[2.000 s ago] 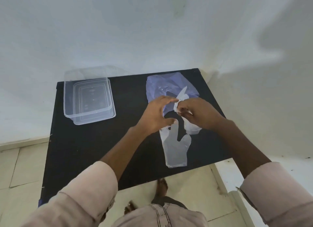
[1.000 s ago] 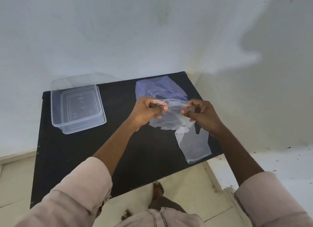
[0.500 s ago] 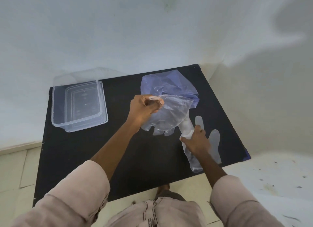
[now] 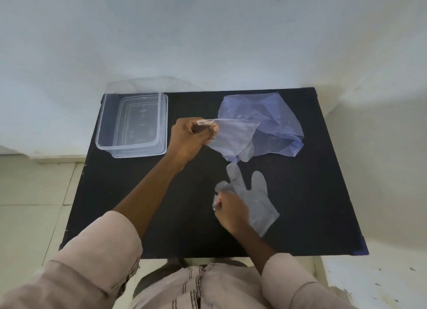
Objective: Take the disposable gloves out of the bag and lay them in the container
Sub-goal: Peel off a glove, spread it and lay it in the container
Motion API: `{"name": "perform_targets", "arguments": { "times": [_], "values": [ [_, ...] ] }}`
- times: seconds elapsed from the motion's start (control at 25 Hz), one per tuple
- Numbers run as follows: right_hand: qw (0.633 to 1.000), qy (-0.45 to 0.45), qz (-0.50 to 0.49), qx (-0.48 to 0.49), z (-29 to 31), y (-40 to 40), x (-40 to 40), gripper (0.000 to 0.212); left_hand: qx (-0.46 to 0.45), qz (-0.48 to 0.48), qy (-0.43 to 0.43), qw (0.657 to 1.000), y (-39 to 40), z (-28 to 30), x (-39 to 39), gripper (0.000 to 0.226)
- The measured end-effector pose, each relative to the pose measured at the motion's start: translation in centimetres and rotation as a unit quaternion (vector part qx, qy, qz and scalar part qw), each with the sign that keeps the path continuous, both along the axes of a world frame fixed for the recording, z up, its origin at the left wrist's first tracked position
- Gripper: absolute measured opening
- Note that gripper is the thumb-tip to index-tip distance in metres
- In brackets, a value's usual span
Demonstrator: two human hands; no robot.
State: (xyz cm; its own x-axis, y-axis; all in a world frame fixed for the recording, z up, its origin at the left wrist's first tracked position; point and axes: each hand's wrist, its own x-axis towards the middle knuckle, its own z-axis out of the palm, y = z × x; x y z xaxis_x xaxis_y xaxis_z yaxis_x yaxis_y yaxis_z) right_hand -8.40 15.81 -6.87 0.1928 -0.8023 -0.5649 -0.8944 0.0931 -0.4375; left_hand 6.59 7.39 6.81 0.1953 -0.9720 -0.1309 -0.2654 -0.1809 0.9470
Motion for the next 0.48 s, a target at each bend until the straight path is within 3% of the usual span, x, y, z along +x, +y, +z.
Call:
{"name": "perform_targets", "arguments": {
  "times": [0.08, 0.16, 0.28, 0.4, 0.48],
  "values": [
    [0.975, 0.08, 0.151, 0.145, -0.7, -0.9, 2.8, 0.025, 0.007, 0.02, 0.003, 1.0, 0.8, -0.1, 1.6, 0.014],
    [0.929, 0.15, 0.226, 0.252, 0.4, -1.7, 5.6, 0.039, 0.013, 0.034, 0.013, 0.999, 1.8, -0.1, 3.5, 0.006],
    [0.922, 0.162, 0.248, 0.248, 2.0, -0.6, 8.5, 0.043, 0.011, 0.03, 0.014, 0.999, 2.7, -0.1, 5.7, 0.002],
    [0.966, 0.108, 0.206, 0.116, 2.3, 2.2, 10.5, 0.03, 0.009, 0.018, 0.038, 0.999, 3.0, -0.1, 7.4, 0.007],
    [0.963, 0.123, 0.208, 0.119, 2.4, 3.7, 12.0, 0.032, 0.009, -0.001, 0.054, 0.999, 3.0, -0.6, 8.6, 0.005]
  ]
}}
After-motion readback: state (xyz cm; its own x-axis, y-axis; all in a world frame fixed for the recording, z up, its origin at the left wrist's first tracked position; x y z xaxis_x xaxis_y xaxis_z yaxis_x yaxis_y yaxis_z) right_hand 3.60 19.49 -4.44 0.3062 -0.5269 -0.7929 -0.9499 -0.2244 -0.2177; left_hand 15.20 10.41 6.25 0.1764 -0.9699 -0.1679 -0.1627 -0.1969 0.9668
